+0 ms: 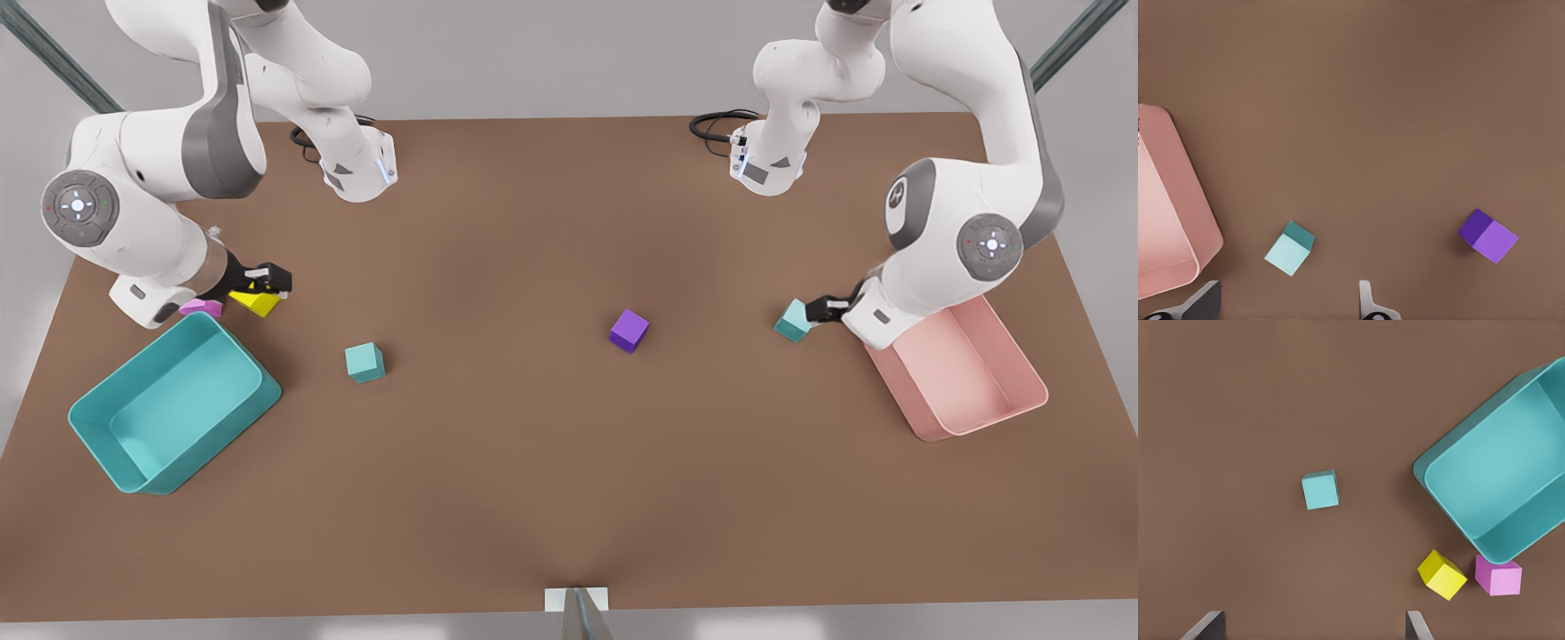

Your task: Stack the two blue cubes on top of each other

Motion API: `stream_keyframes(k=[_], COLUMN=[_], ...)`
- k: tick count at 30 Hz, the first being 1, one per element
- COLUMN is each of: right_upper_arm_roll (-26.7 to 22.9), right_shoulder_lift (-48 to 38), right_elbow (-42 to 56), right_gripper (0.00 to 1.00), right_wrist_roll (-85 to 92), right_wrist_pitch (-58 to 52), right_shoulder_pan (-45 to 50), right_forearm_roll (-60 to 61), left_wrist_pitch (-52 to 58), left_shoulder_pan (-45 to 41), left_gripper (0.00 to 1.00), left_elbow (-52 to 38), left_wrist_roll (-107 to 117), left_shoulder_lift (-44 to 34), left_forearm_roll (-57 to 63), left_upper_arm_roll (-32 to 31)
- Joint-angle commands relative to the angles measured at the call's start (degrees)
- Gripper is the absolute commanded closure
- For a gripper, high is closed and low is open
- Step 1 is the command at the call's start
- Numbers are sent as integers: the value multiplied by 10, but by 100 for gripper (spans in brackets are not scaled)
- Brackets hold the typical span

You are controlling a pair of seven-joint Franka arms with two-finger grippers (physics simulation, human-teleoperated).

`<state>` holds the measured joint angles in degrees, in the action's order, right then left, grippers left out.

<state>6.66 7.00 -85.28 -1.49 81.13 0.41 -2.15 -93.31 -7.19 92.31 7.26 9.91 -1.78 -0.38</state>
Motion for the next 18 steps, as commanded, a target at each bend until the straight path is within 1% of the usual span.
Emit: stream_keyframes(k=[1, 3, 4, 5, 6, 7, 8, 10, 11, 13, 14, 17, 18], right_upper_arm_roll=[0, 5, 8, 8, 8, 8, 5, 5, 5, 4, 3, 3, 4], right_shoulder_lift=[0, 15, 56, 96, 107, 136, 173, 173, 139, 111, 115, 135, 148], right_elbow=[0, 4, 27, 35, 34, 27, 22, -77, -162, -241, -256, -316, -319], right_gripper=[0, 0, 0, 0, 0, 0, 0, 0, 0, 0, 0, 0, 0], right_wrist_roll=[1, -3, -5, -19, -47, -54, -54, -51, -41, -11, -11, -19, -19], right_wrist_pitch=[5, 8, 16, 54, 91, 140, 182, 277, 342, 425, 449, 570, 584], right_shoulder_pan=[-1, 6, 33, 59, 116, 134, 130, 91, 77, 57, 50, 51, 51], right_forearm_roll=[0, -12, -33, -36, -51, -44, -37, -11, -12, -13, -13, -13, -12], left_wrist_pitch=[-3, -3, -3, -3, -1, 0, -1, -1, -1, -1, -1, -1, -1], left_shoulder_pan=[3, 3, 1, 2, 2, 1, 4, 4, 4, 5, 5, 5, 5], left_gripper=[0, 0, 0, 0, 0, 0, 0, 0, 0, 0, 0, 0, 0], left_elbow=[0, 0, 0, 0, 0, -1, -1, -2, -2, -2, -2, -8, -8], left_wrist_roll=[36, 35, 35, 35, 35, 35, 35, 35, 35, 35, 35, 35, 35], left_shoulder_lift=[0, -1, 0, 0, -2, -2, -2, -2, -2, -2, -2, -3, -3], left_forearm_roll=[0, 0, 0, 0, -1, 0, 1, -1, 0, -1, -2, -1, -1], left_upper_arm_roll=[-1, -1, -2, -2, -3, -3, -3, -3, -2, -2, -2, -2, -2])
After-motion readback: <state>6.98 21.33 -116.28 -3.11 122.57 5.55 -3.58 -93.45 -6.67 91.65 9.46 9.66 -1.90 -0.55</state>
